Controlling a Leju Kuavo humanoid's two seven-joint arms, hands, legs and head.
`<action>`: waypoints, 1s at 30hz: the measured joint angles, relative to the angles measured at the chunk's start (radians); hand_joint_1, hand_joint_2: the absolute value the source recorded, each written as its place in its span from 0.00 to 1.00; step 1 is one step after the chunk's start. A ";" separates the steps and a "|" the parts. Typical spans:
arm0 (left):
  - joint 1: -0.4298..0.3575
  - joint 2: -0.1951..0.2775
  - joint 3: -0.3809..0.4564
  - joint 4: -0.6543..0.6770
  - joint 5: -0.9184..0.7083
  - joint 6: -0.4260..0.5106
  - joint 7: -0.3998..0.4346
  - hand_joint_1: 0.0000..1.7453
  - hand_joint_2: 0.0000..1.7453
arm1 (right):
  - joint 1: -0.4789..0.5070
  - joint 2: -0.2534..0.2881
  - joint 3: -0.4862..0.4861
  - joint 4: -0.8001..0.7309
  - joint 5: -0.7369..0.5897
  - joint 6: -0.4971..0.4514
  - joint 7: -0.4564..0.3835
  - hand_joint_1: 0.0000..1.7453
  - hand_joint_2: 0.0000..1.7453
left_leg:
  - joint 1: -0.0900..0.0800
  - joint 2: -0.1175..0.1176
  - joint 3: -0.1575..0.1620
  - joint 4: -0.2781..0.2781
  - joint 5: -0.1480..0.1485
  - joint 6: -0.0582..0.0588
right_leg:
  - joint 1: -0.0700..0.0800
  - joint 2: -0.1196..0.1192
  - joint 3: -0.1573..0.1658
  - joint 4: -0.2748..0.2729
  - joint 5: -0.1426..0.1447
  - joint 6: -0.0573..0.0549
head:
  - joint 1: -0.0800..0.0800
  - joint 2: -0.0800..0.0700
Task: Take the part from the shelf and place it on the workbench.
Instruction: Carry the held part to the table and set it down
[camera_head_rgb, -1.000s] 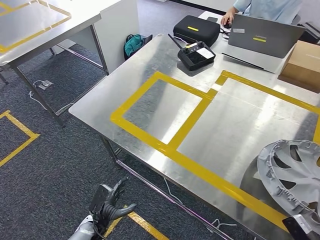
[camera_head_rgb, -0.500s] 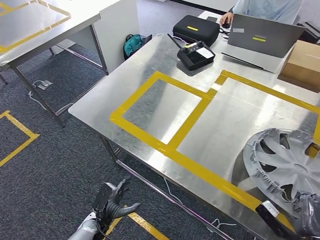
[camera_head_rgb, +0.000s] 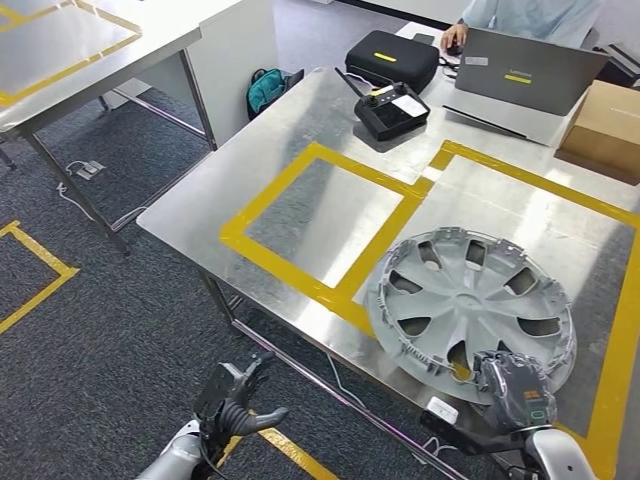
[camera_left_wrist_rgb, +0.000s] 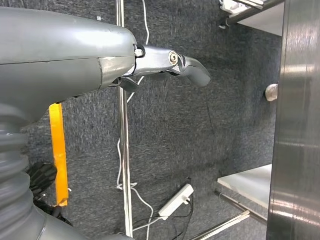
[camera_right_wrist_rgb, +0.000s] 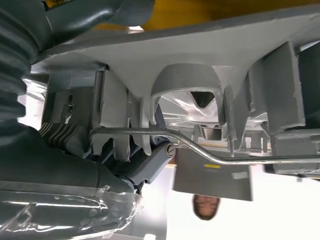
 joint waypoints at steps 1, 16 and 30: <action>-0.001 0.000 -0.002 0.000 0.000 0.000 0.001 0.00 1.00 | -0.002 -0.010 0.017 0.002 -0.006 -0.006 0.002 1.00 1.00 | 0.000 0.000 0.000 0.000 0.000 0.000 | 0.000 0.000 0.000 0.000 0.000 0.000 | 0.000 0.000; -0.003 -0.003 -0.007 0.004 -0.001 0.000 0.001 0.00 1.00 | -0.003 -0.060 0.092 0.013 0.009 -0.022 0.085 1.00 1.00 | 0.000 0.000 0.000 0.000 -0.001 0.001 | 0.000 0.000 0.000 -0.001 0.000 0.000 | 0.000 0.000; 0.000 0.003 -0.005 0.009 0.005 0.033 0.018 0.00 1.00 | 0.087 -0.007 -0.107 -0.021 0.199 -0.046 0.324 1.00 1.00 | -0.001 -0.001 -0.002 0.000 -0.001 0.001 | -0.001 -0.003 0.000 -0.002 0.000 0.001 | 0.000 0.000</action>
